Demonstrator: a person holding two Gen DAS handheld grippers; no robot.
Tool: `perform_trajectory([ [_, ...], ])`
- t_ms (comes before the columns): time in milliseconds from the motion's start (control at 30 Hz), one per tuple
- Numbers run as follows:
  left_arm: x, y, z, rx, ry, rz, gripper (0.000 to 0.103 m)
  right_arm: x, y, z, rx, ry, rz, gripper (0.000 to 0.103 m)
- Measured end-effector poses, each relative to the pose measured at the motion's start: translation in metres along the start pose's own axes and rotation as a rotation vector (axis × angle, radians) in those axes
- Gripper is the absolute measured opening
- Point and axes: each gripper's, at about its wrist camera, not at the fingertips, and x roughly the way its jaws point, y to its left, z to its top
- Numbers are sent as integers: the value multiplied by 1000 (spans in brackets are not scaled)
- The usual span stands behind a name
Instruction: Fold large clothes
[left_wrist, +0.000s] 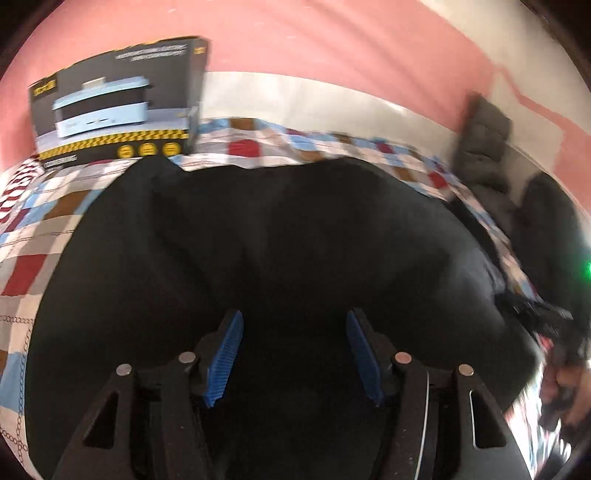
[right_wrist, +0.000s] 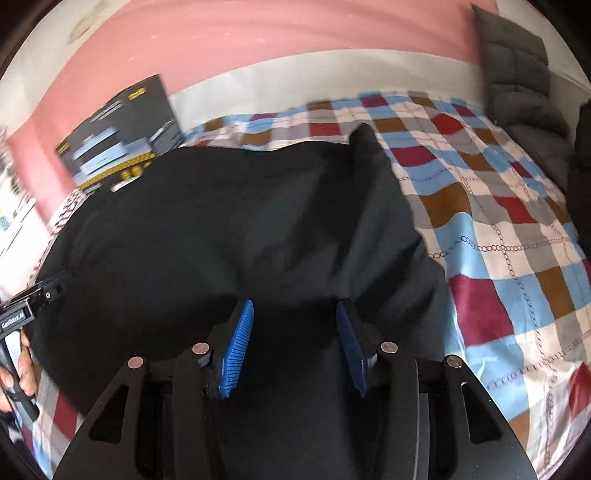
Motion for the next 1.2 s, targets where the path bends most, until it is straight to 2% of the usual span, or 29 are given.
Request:
perform_trajectory([
  [100,24,9,19,-64,36,31,62,16,-8,8,8,11,-27,47],
  [267,25,8,23,-25,76,58,61,2,-11,15,33,40,-36,47],
  [367,2,14,27,-16,25,63,61,-18,-12,23,55,-6,-4,47],
  [433,-4,30,35,-12,-13,126,61,-15,-17,33,60,-10,-4,47],
  [533,6,73,40,-99,19,206,59,10,-30,40,80,29,-51,44],
  [600,14,95,37,-125,31,224,48,27,-44,37,110,55,-74,38],
  [833,23,93,26,-80,-5,256,49,41,-50,34,107,60,-135,37],
  [967,5,92,34,-74,16,248,49,18,-46,42,96,58,-154,37],
  [1100,-41,92,25,-74,-34,218,49,-26,-39,37,91,0,-91,40],
  [1200,-71,100,6,-102,-56,205,49,-55,-30,18,70,-10,-46,40],
])
